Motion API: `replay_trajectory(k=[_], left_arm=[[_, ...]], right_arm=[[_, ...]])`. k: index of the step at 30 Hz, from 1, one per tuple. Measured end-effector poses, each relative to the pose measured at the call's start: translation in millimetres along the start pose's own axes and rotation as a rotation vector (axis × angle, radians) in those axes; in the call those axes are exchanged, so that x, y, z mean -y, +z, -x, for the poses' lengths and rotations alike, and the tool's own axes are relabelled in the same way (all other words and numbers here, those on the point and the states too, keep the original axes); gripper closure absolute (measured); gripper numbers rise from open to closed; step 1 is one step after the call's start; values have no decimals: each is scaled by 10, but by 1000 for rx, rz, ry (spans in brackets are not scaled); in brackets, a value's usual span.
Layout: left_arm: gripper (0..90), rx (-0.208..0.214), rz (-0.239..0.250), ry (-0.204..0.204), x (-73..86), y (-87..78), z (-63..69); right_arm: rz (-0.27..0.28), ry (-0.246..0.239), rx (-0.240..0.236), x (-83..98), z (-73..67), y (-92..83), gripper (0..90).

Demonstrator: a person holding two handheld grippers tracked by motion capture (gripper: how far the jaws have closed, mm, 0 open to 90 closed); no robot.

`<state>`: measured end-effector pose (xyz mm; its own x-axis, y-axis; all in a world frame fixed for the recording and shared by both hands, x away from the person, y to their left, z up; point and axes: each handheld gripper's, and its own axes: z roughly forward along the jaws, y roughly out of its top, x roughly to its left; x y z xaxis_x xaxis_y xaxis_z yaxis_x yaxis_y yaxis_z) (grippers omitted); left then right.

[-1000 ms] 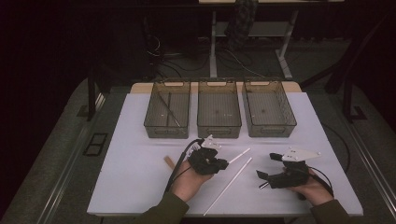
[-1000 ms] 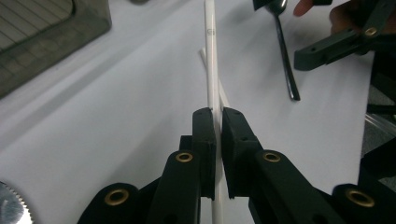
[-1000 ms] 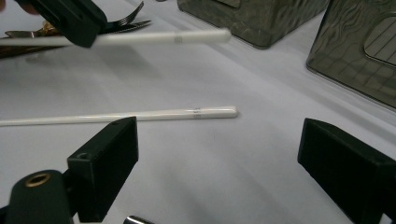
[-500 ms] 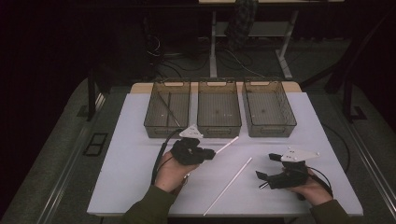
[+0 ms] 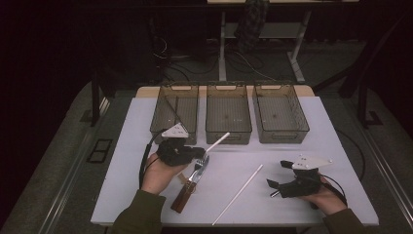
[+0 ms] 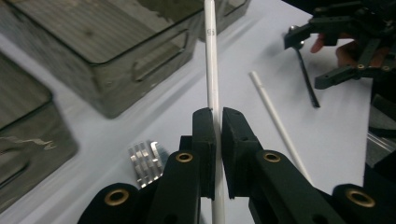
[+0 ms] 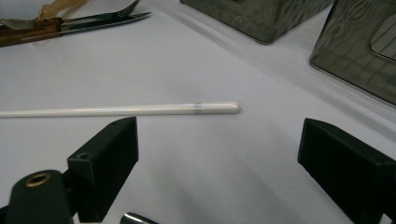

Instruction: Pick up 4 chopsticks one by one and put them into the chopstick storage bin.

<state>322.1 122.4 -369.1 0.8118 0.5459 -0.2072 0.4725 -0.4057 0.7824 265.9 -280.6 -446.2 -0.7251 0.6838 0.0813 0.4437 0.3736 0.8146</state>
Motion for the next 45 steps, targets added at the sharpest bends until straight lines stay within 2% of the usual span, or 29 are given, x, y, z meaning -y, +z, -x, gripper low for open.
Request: replay_trajectory(k=[11,21,29,35,40,45], left_arm=[[838,-65,44,-49,98,-271,-241],[838,-100,80,-77,102,-401,-408],[838,-135,66,-63,-128,-400,-532],[838,-152,103,-57,-321,-377,-650],[838,-188,105,-43,-457,-324,-776],[838,-227,135,-61,-569,-269,-935]], right_arm=[[1,-1,2,0,2,-3,118],[1,10,-3,7,13,3,118],[3,15,0,9,22,-9,118],[14,27,-1,6,36,-18,118],[16,19,-9,-1,16,-16,118],[20,25,-5,-2,19,-23,118]])
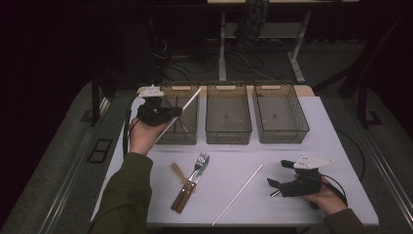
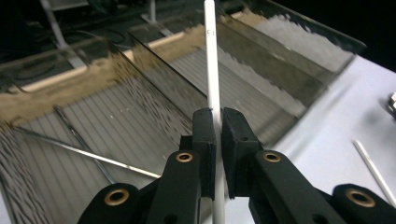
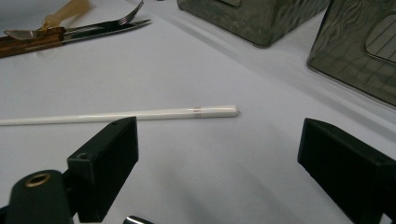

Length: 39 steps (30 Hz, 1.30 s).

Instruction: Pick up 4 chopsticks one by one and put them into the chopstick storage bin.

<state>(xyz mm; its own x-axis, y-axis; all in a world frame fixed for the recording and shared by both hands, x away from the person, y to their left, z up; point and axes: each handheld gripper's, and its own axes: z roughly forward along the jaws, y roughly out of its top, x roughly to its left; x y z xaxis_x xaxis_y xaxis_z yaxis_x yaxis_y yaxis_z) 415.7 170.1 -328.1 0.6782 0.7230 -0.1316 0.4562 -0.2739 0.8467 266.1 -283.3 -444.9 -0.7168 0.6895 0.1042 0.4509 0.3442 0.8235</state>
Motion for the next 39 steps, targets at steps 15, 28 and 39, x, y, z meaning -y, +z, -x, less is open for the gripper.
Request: replay_trajectory(k=[15,28,39], left_arm=[[837,-85,60,-68,-213,332,-425],[837,-128,70,-131,-79,561,-716],[764,-208,-1,-142,25,620,-739]], right_arm=[[16,-3,-15,-6,-19,-23,118],[25,8,-17,-4,-15,-47,118],[28,12,-9,6,-12,-67,118]])
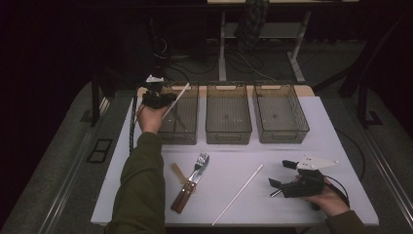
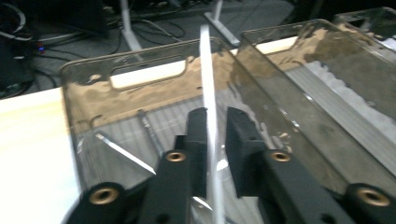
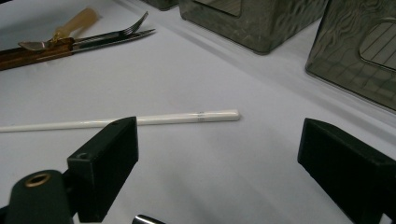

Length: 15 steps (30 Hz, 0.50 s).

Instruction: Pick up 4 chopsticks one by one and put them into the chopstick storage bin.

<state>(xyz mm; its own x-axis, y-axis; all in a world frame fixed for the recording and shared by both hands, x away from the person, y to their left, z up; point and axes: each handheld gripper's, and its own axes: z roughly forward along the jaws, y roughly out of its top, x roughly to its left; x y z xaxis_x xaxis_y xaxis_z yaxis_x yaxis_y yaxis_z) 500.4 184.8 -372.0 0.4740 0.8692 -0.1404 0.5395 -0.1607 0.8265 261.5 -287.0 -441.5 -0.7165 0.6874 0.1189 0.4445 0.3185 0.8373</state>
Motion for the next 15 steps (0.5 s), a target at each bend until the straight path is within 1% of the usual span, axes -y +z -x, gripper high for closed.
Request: replay_trajectory(k=[1,6,8,11,12,14,15], left_arm=[[759,4,4,-6,5,-14,-3],[702,24,9,1,39,-64,27],[665,30,16,9,54,-94,60],[621,67,18,22,70,-140,123],[603,75,15,28,72,-159,147],[586,80,25,42,78,-213,197],[573,93,30,38,80,-241,222]], right_arm=[[0,2,0,1,0,-2,118],[2,4,0,1,1,-1,118],[1,2,0,-1,2,7,118],[-4,0,-1,-3,0,19,118],[-5,0,-1,-4,-1,21,118],[-5,0,-2,-4,-4,23,118],[-6,0,-1,-5,-4,23,118]])
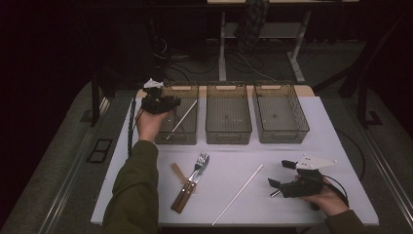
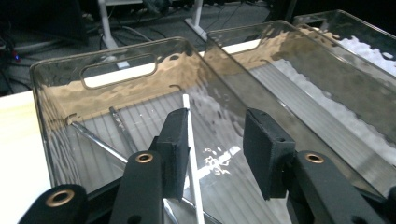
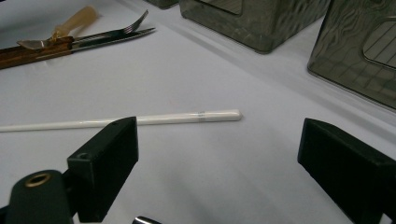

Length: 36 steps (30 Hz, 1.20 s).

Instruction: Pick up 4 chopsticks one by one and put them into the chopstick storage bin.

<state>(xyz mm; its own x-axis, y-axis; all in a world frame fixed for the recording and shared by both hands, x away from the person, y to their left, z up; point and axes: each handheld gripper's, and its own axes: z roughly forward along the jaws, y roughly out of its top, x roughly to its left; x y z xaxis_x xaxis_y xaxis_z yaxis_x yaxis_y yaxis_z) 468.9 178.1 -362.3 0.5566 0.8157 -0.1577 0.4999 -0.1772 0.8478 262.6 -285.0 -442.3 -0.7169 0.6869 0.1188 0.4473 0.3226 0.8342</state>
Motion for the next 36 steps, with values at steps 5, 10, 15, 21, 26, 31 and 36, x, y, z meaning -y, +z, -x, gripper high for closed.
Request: replay_trajectory(k=[5,10,15,21,26,31,36], left_arm=[[527,35,2,46,1,-124,174],[499,78,18,54,57,-256,323],[470,111,14,61,116,-411,461],[445,157,13,78,214,-535,667],[446,196,11,80,323,-550,845],[451,224,-36,93,454,-497,1022],[469,260,-78,97,625,-446,1204]], right_arm=[[-2,-2,-2,-4,-6,3,118],[-3,-6,1,-7,-13,9,118],[-8,-8,2,-2,-8,14,118],[-11,-8,2,-2,-9,19,118],[-15,-10,4,-2,-9,30,118],[-20,-14,6,0,-9,39,118],[-22,-7,8,7,-1,38,118]])
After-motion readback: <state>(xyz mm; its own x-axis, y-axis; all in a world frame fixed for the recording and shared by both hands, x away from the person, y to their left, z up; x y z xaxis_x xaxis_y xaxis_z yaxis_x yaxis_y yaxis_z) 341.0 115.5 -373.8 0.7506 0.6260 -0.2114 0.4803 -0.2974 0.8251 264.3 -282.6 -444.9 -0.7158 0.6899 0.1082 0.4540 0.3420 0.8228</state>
